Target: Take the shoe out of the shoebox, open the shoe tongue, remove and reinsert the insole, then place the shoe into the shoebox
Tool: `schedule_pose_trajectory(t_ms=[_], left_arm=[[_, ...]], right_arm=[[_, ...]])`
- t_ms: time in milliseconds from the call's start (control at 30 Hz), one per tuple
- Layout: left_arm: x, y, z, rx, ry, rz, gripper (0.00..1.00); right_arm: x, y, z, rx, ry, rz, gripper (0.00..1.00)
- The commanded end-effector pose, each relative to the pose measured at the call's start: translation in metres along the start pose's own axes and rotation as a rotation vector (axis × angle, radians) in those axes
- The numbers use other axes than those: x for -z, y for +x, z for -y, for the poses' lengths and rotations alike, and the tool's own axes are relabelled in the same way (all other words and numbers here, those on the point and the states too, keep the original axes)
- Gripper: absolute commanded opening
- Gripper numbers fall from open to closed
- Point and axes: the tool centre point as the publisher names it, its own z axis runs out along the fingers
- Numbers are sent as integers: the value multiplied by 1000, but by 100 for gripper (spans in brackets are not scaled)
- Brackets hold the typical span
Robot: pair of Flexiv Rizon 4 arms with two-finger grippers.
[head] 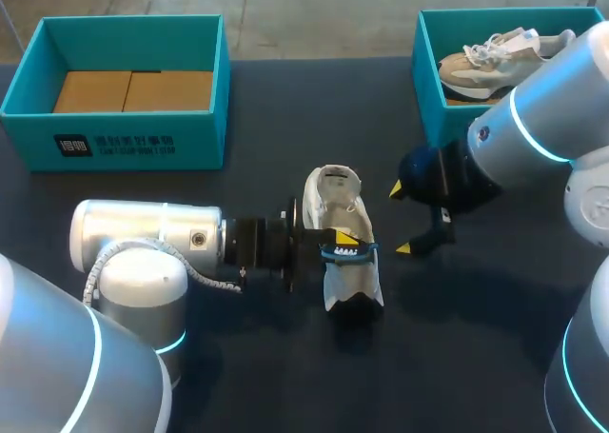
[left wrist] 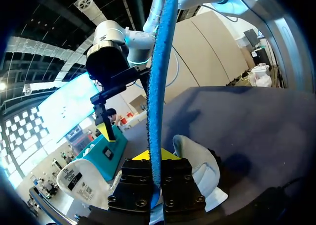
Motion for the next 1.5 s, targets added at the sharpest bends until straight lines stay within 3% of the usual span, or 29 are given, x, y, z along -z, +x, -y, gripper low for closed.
schedule_pose_trajectory(t_ms=[33, 367, 433, 1167, 1267, 1333, 1367, 1500], left_arm=[[-2, 1, -2, -1, -6, 4, 0], [-3, 2, -7, 4, -17, 12, 2], [-2, 0, -5, 4, -15, 19, 20], [15, 2, 18, -6, 13, 60, 25], [20, 4, 20, -6, 3, 65, 22], [22, 5, 19, -8, -3, 63, 4], [23, 7, 17, -18, -15, 54, 0], [21, 9, 11, -41, -21, 41, 0]], right_arm=[[-1, 1, 0, 0, 0, 3, 100], [-1, 1, 0, 0, 0, 3, 100], [-1, 1, 0, 0, 0, 3, 100], [-1, 1, 0, 0, 0, 3, 100], [-1, 1, 0, 0, 0, 3, 100], [-1, 1, 0, 0, 0, 3, 100], [-1, 1, 0, 0, 0, 3, 100], [-1, 1, 0, 0, 0, 3, 100]])
